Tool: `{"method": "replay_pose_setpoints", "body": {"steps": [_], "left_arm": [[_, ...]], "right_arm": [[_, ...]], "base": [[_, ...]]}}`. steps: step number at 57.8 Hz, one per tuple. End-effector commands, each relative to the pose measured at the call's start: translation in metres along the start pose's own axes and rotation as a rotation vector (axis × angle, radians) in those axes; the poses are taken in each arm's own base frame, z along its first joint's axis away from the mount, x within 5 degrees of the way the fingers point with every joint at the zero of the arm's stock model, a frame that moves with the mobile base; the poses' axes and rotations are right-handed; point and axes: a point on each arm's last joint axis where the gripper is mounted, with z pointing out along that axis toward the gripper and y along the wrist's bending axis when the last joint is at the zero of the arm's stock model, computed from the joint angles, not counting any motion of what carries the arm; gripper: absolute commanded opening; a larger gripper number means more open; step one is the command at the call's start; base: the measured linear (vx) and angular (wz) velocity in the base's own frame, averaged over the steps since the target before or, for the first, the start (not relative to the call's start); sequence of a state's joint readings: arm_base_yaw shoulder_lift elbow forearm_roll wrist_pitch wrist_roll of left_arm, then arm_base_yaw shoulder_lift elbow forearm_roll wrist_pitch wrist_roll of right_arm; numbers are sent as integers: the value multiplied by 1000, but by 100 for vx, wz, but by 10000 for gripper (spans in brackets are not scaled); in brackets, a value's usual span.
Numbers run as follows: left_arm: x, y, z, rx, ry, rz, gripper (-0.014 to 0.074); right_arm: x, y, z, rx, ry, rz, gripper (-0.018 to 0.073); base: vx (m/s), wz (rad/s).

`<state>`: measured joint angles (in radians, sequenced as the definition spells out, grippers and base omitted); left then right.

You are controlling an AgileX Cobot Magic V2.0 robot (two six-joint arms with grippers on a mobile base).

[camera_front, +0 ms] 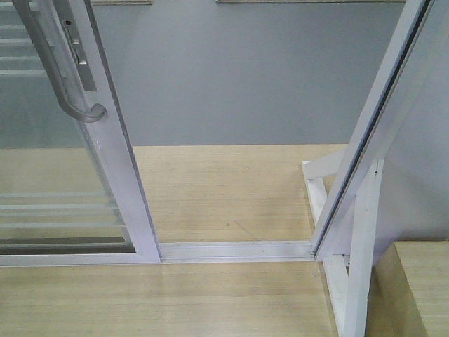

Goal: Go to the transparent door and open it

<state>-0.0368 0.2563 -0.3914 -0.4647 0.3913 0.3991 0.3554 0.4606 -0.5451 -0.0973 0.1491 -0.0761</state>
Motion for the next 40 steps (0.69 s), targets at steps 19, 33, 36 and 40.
{"method": "replay_pose_setpoints", "body": {"steps": [19, 33, 36, 40], "left_arm": [[-15, 1, -2, -16, -92, -29, 0], [-17, 4, -2, -52, -119, 32, 0], [-19, 6, -2, -68, -140, 29, 0], [-22, 8, -3, -96, -167, 37, 0]], "right_arm": [[-16, -2, -1, 14, -105, -1, 0], [-16, -2, -1, 14, -105, -1, 0], [-16, -2, -1, 14, -105, -1, 0], [-16, -2, -1, 14, -105, -1, 0]], "base": [[0, 0], [0, 0], [0, 0], [0, 0]]}}
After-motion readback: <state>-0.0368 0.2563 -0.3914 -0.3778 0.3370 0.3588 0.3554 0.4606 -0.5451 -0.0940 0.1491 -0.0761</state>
